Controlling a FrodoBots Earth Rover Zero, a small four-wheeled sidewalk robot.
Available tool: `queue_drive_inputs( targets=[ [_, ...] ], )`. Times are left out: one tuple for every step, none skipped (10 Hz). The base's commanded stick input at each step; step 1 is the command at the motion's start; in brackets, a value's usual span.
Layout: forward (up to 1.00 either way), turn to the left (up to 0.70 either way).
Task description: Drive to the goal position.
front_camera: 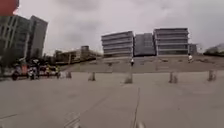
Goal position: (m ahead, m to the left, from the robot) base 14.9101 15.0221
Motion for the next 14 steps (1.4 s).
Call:
queue_drive_inputs(
  targets=[
    [0.85, 0.0],
    [0.85, 0.0],
    [0.85, 0.0],
    [0.85, 0.0],
    [0.85, 0.0],
    [0.85, 0.0],
    [0.85, 0.0],
    [0.85, 0.0],
    [0.85, 0.0],
    [0.85, 0.0],
    [0.85, 0.0],
    [0.85, 0.0],
    [0.85, 0.0],
    [0.85, 0.0]
  ],
)
